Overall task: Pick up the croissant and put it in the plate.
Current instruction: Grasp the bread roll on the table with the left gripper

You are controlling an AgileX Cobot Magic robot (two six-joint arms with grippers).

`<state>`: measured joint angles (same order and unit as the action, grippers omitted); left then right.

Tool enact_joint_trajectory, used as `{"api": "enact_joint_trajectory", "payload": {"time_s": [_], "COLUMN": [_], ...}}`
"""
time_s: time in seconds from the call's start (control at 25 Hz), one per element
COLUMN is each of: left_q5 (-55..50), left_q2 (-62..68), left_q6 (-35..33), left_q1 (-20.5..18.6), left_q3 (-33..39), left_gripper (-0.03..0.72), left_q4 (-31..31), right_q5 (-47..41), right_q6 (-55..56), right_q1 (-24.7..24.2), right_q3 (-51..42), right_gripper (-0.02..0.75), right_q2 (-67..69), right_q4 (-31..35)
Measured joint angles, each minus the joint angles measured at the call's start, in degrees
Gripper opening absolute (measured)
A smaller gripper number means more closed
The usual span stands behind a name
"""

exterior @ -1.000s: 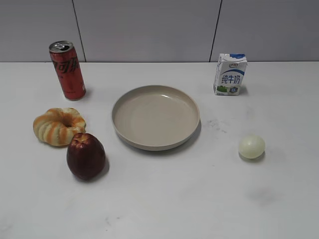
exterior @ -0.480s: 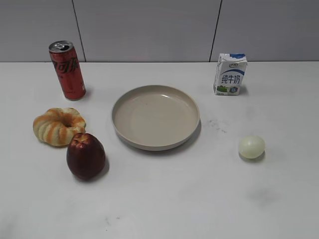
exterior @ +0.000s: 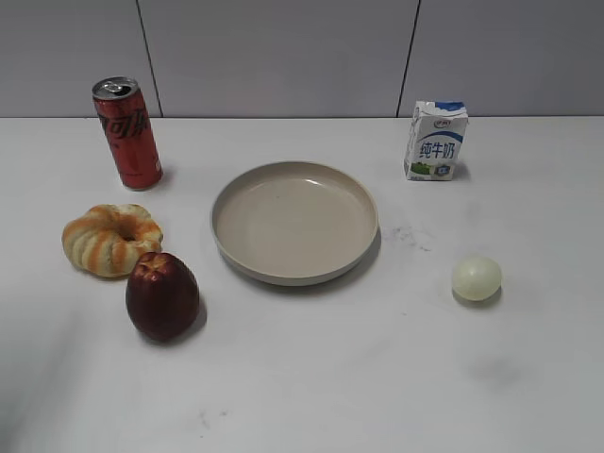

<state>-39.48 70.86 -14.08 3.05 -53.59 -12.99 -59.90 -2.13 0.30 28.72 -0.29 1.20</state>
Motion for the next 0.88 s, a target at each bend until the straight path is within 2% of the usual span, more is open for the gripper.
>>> {"api": "enact_joint_trajectory", "payload": {"time_s": [0.36, 0.76, 0.88], "left_q5": [0.22, 1.80, 2.00], "left_q2": [23.87, 43.90, 45.72], "left_q6": [-1.16, -1.23, -1.23], "left_q1": [7.50, 8.15, 8.15], "left_q3": [-11.07, -16.98, -17.63], "left_gripper": [0.678, 0.675, 0.641], "left_q4": [0.52, 1.40, 1.40], "right_q5": [0.00, 0.00, 0.00], "right_q6": [0.00, 0.00, 0.00], "right_q1": [0.00, 0.00, 0.00], "right_q3": [0.00, 0.00, 0.00], "right_gripper": [0.540, 0.540, 0.540], "right_q2": [0.00, 0.00, 0.00], "right_q4": [0.00, 0.00, 0.00]}}
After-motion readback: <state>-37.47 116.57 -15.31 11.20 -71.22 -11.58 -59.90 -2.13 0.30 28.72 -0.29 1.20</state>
